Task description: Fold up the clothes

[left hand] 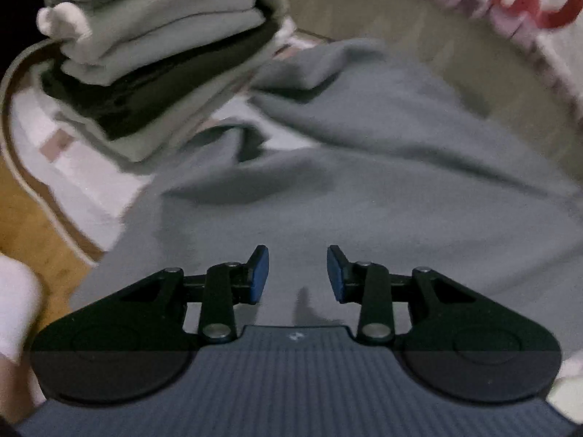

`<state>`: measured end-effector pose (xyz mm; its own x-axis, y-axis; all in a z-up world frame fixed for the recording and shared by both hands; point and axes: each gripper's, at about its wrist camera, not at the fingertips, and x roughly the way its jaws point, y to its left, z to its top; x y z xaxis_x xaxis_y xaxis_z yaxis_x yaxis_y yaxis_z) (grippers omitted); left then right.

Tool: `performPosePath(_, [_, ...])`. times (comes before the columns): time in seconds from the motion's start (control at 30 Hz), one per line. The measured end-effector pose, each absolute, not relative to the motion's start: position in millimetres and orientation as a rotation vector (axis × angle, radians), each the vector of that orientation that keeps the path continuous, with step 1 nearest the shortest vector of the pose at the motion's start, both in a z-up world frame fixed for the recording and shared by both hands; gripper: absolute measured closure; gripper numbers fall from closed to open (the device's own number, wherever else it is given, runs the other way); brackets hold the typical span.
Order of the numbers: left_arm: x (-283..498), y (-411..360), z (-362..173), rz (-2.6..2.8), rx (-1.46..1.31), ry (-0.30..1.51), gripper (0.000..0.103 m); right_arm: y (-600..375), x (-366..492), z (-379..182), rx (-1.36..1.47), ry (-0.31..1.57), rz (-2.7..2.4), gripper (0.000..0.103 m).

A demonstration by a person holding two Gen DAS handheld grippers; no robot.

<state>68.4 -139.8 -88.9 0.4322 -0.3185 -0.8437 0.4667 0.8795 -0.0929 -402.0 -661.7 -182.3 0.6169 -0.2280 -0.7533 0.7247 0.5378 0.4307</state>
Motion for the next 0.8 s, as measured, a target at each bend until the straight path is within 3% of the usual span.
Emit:
performPosePath(0.07, [60.8, -133.6, -101.4, -0.462, 0.183, 1.006, 0.068, -657.4, -397.1, -189.2, 0.839, 0.642, -0.662, 0.032])
performPosePath(0.13, [53.2, -118.0, -115.1, -0.418, 0.118, 1.030, 0.061, -653.4, -386.8, -195.9, 0.837, 0.619, -0.714, 0.032])
performPosePath(0.27, [38.1, -89.0, -136.2, -0.164, 0.038, 1.070, 0.061, -647.5, -369.0, -206.3, 0.812, 0.558, -0.831, 0.030])
performPosePath(0.3, [32.5, -81.9, -138.3, -0.141, 0.003, 1.062, 0.060, -646.5, -365.4, -207.4, 0.772, 0.560, -0.847, 0.036])
performPosePath(0.33, [27.0, -74.8, -140.4, -0.119, -0.032, 1.054, 0.059, -645.5, -361.9, -208.4, 0.731, 0.562, -0.862, 0.073])
performPosePath(0.37, [27.2, -71.6, -141.8, -0.118, -0.040, 1.059, 0.059, -644.5, -358.3, -209.5, 0.689, 0.564, -0.877, 0.098])
performPosePath(0.57, [24.8, -59.3, -138.3, -0.042, 0.022, 1.041, 0.056, -598.4, -388.2, -124.8, 0.338, 0.484, -1.020, 0.101])
performPosePath(0.8, [22.0, -38.8, -156.9, -0.008, -0.026, 1.098, 0.056, -606.2, -408.2, -162.2, 0.435, 0.639, -1.026, 0.098])
